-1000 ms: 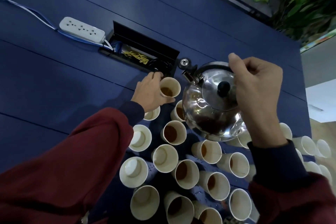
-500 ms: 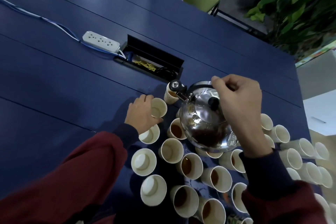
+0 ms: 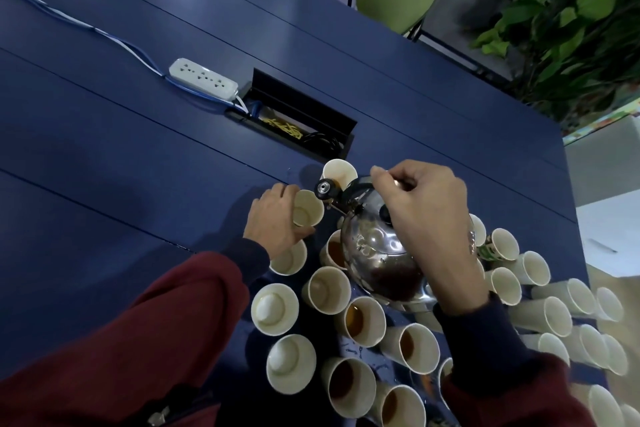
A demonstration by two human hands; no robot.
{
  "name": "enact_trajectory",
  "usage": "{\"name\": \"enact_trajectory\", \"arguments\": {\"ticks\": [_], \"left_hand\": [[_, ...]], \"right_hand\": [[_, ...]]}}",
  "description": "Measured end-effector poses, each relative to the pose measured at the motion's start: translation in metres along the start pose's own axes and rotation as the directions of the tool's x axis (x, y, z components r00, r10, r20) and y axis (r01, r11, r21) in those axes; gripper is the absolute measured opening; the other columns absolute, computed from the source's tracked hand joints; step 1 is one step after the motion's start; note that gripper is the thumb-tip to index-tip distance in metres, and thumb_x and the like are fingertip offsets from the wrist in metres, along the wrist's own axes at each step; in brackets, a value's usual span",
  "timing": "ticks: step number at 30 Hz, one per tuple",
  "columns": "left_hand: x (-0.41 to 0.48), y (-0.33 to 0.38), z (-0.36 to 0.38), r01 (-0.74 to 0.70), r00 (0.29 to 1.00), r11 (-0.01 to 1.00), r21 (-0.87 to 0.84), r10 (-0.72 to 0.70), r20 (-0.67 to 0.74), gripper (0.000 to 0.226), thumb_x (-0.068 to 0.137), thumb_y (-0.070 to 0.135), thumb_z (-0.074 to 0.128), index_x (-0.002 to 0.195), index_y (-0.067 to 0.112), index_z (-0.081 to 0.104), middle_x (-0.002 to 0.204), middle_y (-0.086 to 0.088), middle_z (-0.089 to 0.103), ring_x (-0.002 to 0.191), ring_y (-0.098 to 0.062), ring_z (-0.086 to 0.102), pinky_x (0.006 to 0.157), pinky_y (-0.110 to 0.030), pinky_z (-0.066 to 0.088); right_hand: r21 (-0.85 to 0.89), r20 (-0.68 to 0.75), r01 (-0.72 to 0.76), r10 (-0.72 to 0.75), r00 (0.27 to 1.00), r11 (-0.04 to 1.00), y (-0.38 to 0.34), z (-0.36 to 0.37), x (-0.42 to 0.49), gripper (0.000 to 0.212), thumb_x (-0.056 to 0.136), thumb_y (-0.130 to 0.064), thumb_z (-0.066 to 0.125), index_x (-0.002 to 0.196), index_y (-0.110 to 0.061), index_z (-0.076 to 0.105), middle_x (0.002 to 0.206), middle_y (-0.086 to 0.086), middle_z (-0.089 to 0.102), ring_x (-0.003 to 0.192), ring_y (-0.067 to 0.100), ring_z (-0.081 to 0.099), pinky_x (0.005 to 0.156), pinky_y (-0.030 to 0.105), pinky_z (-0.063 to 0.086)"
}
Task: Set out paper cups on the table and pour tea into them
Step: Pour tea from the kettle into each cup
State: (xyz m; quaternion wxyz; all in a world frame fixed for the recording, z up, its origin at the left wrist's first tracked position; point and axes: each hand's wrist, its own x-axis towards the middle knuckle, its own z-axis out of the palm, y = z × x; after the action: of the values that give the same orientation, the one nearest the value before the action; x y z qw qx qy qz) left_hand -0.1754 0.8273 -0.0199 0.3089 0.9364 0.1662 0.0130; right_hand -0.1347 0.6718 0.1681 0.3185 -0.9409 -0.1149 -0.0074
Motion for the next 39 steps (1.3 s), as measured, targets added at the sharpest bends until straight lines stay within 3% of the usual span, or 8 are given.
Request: {"name": "enact_trajectory", "arguments": {"ticks": [14,24,32,39], "left_hand": [[0.003,-0.003,0.004,-0.024,1.000,0.999,-0.044,0.024,-0.003,0.077,0.073,0.053,0.079,0.136,0.020,0.049,0.125,-0.005,0.054,0.114,-0.028,0.051,0.093,-0.043,0.042],[0.003,-0.003,0.003,-0.040,0.999,0.998,-0.043,0.039,-0.012,0.074,0.074,0.053,0.078,0.135,0.020,0.050,0.122,-0.005,0.053,0.110,-0.026,0.051,0.090,-0.040,0.040],[0.001,-0.003,0.000,-0.017,1.000,1.000,-0.016,0.017,0.016,0.086,0.074,0.059,0.076,0.142,0.018,0.041,0.130,-0.006,0.049,0.119,-0.028,0.049,0.095,-0.042,0.040],[-0.021,-0.010,-0.008,0.076,0.996,0.997,-0.027,-0.075,0.038,0.091,0.077,0.069,0.066,0.144,0.014,0.037,0.138,-0.007,0.046,0.125,-0.028,0.048,0.100,-0.044,0.040]], "right_hand": [[-0.073,0.014,-0.007,0.008,1.000,0.997,-0.006,0.008,-0.003,0.029,0.092,-0.041,0.064,0.075,-0.019,0.074,0.062,-0.005,0.066,0.070,0.019,0.062,0.066,0.039,0.053],[-0.098,-0.005,0.017,-0.018,1.000,0.995,-0.010,0.006,0.000,0.030,0.093,-0.040,0.064,0.073,-0.020,0.071,0.054,-0.007,0.059,0.057,0.011,0.055,0.053,0.027,0.038],[-0.003,-0.049,-0.012,0.011,0.999,1.000,-0.005,0.001,0.001,0.035,0.093,-0.039,0.065,0.065,-0.018,0.066,0.050,-0.006,0.058,0.057,0.014,0.056,0.060,0.033,0.045],[0.169,-0.121,-0.084,0.105,0.987,0.982,-0.004,-0.014,-0.018,0.039,0.094,-0.038,0.065,0.061,-0.016,0.063,0.044,-0.011,0.049,0.047,0.007,0.044,0.052,0.019,0.036]]}}
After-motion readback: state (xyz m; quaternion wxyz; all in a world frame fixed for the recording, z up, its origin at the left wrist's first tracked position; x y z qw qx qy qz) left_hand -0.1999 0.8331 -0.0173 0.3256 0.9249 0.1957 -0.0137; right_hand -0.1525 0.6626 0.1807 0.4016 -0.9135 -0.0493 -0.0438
